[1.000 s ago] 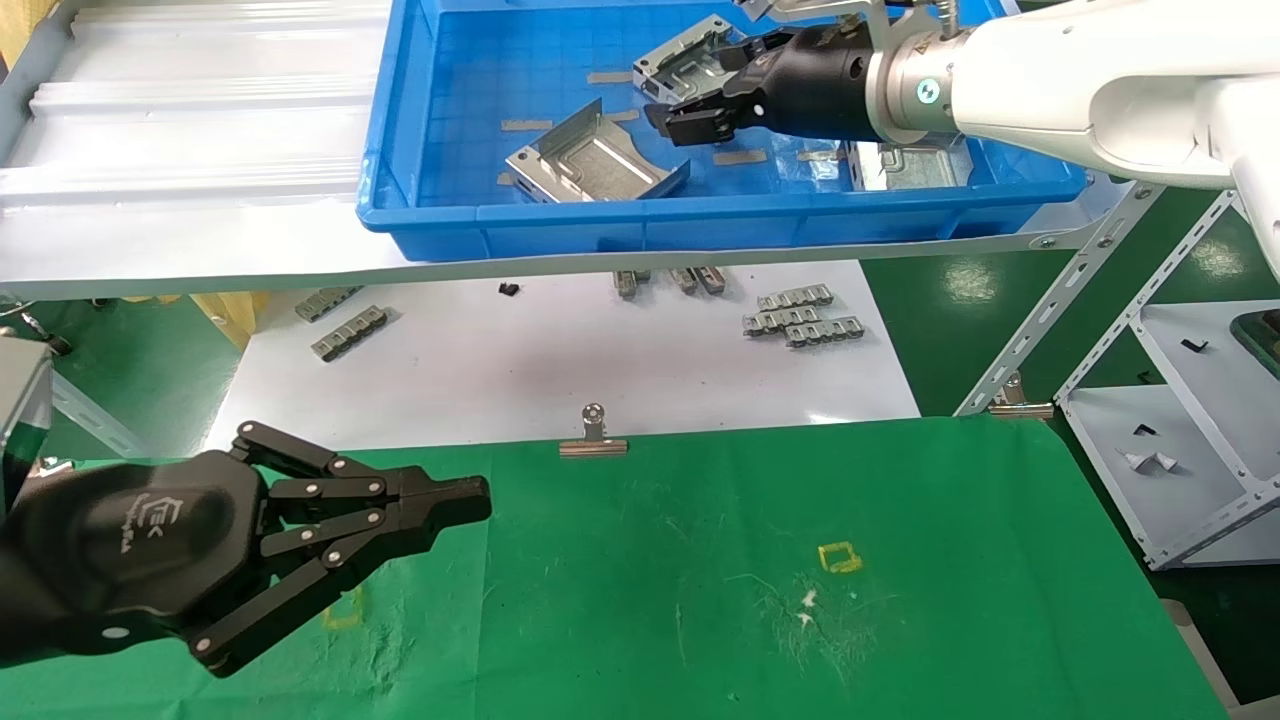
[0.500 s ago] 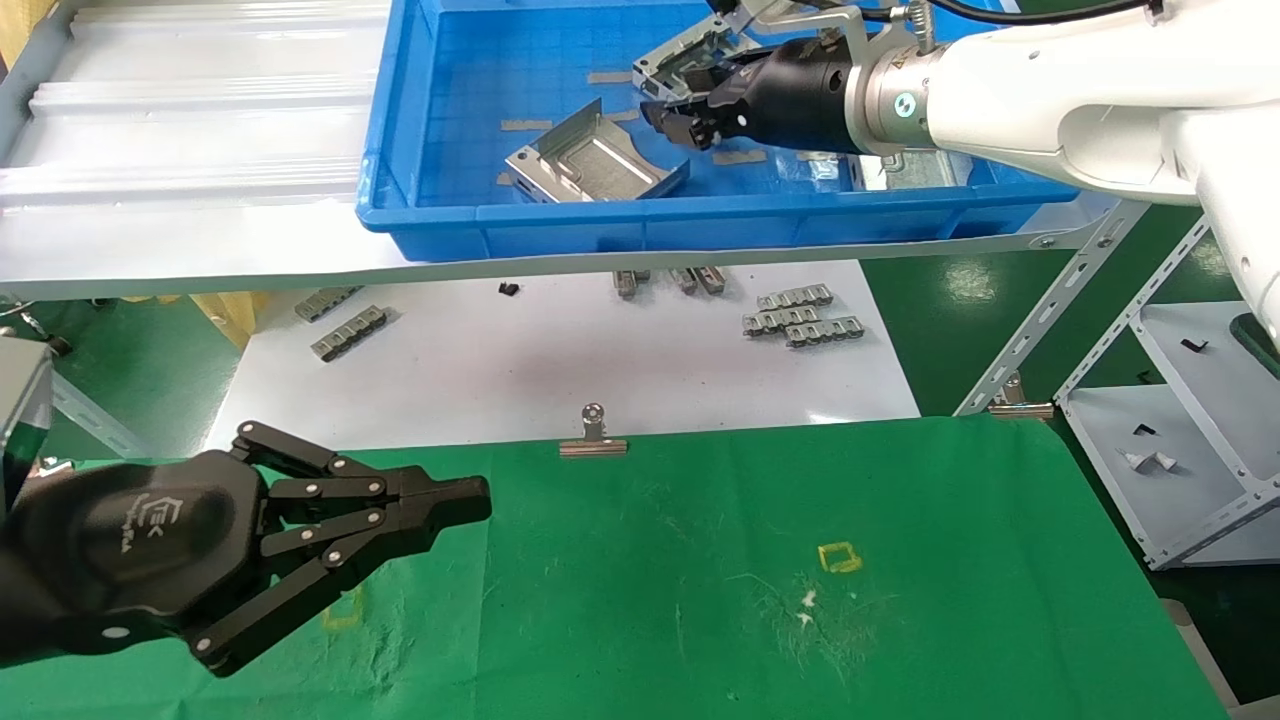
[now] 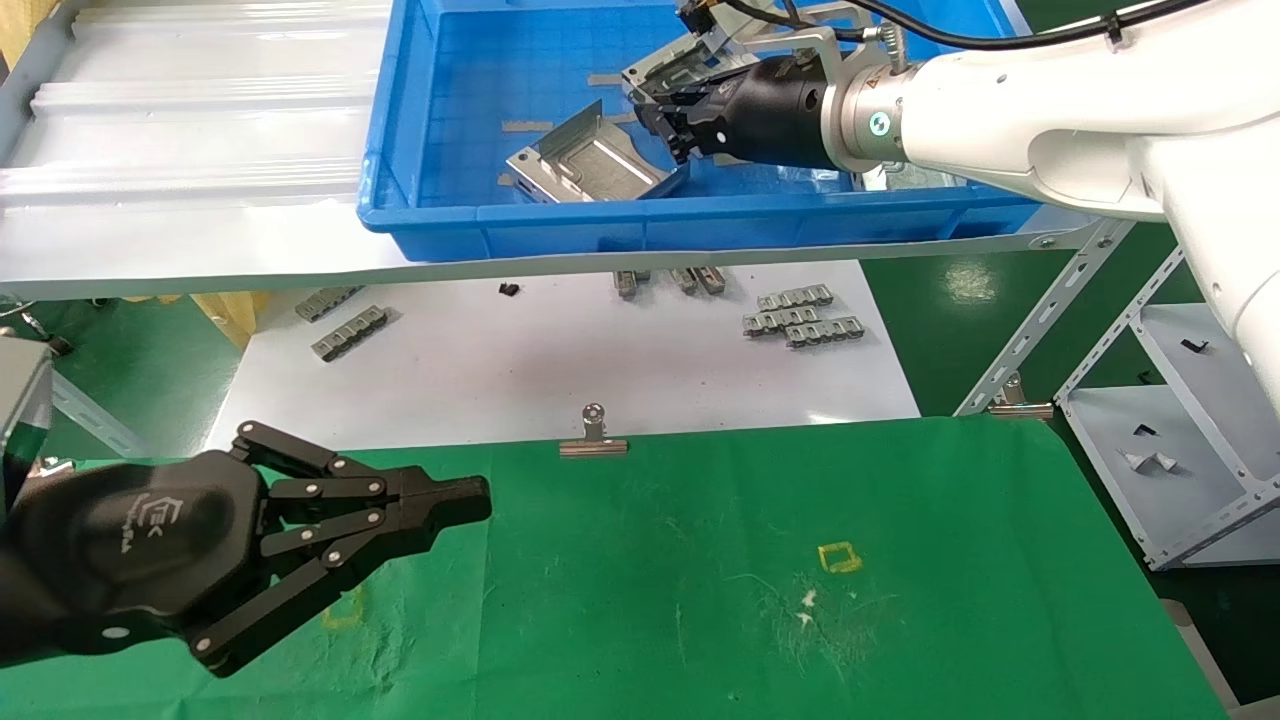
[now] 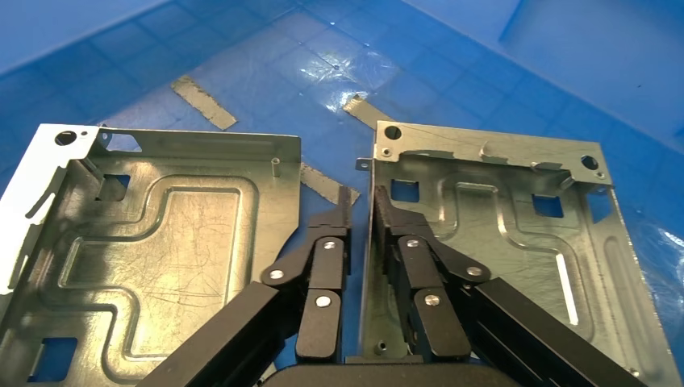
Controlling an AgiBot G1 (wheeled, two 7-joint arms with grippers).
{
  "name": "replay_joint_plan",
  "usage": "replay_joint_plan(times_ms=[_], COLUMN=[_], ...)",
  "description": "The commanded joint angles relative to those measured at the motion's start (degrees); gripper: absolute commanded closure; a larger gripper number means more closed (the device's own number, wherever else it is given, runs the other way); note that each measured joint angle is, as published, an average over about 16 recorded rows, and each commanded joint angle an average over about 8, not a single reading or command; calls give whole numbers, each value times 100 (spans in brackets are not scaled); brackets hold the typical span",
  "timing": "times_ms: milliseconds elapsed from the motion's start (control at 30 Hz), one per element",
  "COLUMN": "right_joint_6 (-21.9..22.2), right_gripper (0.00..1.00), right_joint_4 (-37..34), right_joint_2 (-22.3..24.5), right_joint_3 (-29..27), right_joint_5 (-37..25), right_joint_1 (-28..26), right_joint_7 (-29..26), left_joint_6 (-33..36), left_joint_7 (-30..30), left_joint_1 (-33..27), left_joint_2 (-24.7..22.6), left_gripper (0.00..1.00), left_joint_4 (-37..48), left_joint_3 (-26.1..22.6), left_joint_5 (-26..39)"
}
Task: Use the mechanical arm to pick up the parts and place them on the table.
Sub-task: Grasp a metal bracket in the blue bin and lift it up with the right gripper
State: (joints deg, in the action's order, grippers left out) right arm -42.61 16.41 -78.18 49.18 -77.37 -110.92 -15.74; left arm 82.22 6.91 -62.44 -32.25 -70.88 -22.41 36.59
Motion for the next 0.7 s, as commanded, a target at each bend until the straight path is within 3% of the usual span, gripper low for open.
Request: replay_joint_plan(times_ms=[33,100,367,533,700], right_joint_6=[5,53,338,-57,-1174], right_gripper=[100,100,100,100,100], right_joint_4=[23,28,73,8,25], right_joint_2=[4,8,50,203,615], right_joint_3=[76,119,241,229,189], right_joint_5=[51,111,303,451,602], right_joint_1=[-18,-46,-206,-478,-766], right_joint_7=[-36,-9,234,458,892], left_joint_6=[0,0,0,0,0], left_joint_7=[0,0,0,0,0], left_joint_1=[0,0,0,0,0], left_joint_2=[0,0,0,0,0], left_gripper=[100,97,0,0,0], left_joint_4=[0,0,0,0,0], left_joint_3=[0,0,0,0,0], left_joint_5=[0,0,0,0,0])
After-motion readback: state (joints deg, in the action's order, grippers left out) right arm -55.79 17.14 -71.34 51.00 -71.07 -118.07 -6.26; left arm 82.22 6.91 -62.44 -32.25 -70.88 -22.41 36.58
